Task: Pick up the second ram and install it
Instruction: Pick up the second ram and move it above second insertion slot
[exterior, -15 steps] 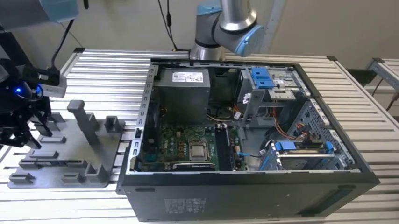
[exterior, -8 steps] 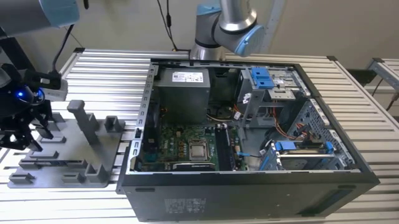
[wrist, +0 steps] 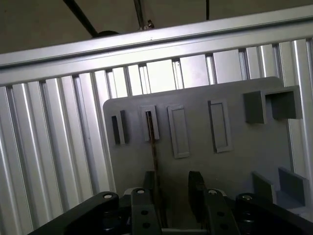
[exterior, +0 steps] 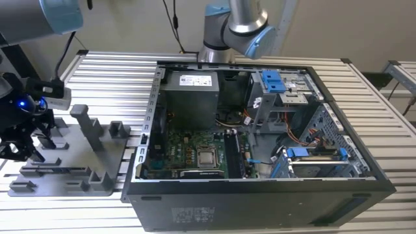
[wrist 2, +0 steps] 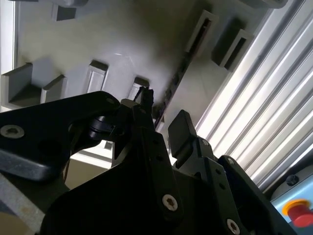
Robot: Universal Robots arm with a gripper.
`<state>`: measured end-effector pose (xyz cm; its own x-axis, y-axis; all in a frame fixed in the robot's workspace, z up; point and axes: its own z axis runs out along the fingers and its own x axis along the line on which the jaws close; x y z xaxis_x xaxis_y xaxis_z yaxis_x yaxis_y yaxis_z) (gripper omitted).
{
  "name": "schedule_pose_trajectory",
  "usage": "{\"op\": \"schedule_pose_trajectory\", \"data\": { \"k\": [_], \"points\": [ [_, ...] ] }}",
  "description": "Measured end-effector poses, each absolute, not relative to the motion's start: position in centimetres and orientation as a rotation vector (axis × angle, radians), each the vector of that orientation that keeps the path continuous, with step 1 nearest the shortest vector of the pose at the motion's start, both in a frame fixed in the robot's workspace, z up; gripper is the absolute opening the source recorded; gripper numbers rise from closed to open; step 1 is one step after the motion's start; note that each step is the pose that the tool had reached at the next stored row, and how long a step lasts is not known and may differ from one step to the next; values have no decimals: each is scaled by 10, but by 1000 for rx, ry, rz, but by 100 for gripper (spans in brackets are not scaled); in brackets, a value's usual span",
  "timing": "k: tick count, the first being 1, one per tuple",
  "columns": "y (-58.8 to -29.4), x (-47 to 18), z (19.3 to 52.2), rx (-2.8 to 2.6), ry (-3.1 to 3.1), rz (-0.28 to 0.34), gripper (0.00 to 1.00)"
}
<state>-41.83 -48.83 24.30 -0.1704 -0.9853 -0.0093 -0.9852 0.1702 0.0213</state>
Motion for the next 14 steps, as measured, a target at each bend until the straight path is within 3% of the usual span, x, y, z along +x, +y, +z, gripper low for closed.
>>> {"op": "schedule_pose_trajectory", "data": {
  "k": [14],
  "points": [
    [-493,-418,231,2043,-2377,-35,42]
  ]
}}
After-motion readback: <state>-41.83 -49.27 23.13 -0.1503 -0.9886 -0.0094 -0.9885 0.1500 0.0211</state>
